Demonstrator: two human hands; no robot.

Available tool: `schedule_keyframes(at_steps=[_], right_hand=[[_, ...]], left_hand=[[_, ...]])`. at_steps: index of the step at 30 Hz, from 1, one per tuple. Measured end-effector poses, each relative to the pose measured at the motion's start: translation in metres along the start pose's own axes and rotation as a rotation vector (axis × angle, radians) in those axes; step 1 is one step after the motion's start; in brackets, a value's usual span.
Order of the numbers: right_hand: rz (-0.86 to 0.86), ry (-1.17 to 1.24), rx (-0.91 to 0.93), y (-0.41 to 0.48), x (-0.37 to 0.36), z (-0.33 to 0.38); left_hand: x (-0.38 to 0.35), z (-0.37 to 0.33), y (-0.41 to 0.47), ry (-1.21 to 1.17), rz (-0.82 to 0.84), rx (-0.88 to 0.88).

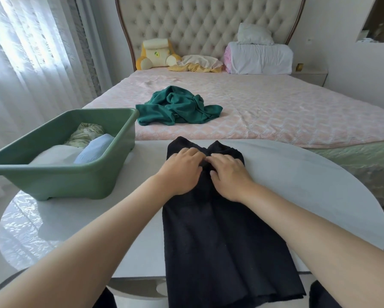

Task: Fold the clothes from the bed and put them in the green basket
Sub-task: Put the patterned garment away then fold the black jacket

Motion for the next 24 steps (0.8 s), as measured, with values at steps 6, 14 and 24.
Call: schedule_keyframes(at_steps=[6, 14, 24], right_hand=[[0.327, -0.016, -0.132, 0.002, -0.032, -0.027], [0.189, 0.211, -0.182, 0.014, -0.015, -0.064], [0.222, 0.070, -0.404, 0.019, -0.014, -0.092]], left_hand=[[-0.058, 0.010, 0.006, 0.007, 0.208, 0.120], [-0.065, 0.018, 0.037, 0.049, 0.286, 0.138], [-0.068, 0.012, 0.035, 0.103, 0.245, 0.132]])
Point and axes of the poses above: each hand's wrist, its own y-axis towards the middle knuckle, its own x-axis out of the back of the hand, z = x × y, the point moved 5 cm from there along y, towards the middle knuckle, and after that the axes turned 1 degree about y, right-handed, at the moved point
